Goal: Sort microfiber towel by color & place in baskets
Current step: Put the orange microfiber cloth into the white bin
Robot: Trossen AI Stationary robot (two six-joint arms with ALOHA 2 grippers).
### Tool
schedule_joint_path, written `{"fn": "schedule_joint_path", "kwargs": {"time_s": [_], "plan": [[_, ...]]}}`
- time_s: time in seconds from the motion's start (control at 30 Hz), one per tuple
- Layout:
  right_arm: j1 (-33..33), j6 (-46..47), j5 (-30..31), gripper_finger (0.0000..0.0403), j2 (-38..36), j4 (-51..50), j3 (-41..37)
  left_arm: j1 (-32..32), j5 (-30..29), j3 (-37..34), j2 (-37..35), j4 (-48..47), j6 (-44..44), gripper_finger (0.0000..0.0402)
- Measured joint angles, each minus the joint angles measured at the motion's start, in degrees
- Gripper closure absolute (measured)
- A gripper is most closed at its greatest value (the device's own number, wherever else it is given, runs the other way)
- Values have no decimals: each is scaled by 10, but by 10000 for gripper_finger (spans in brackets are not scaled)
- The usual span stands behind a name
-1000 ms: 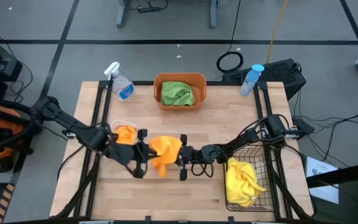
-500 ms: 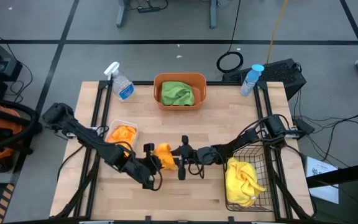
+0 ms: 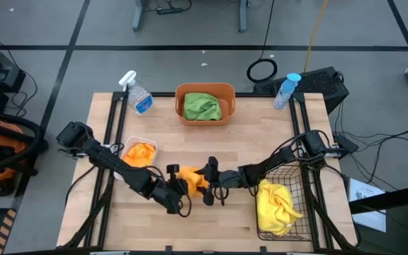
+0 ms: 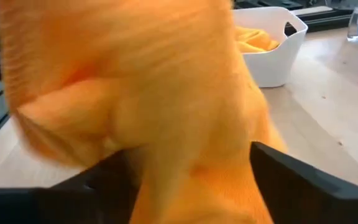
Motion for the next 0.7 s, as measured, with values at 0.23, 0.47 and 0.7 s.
{"fn": "schedule_joint_path", "kwargs": {"time_s": [0.23,0.47,0.7], "plan": [[10,-20,-12,36,0,-2,0,26,2,0,0,6,5,384],[12,-6,-35,5,0,6,0,40,30,0,1,18,20,384],[12,-16,-35,19,0,55,0,41,64,1,27,44,21,384]]}}
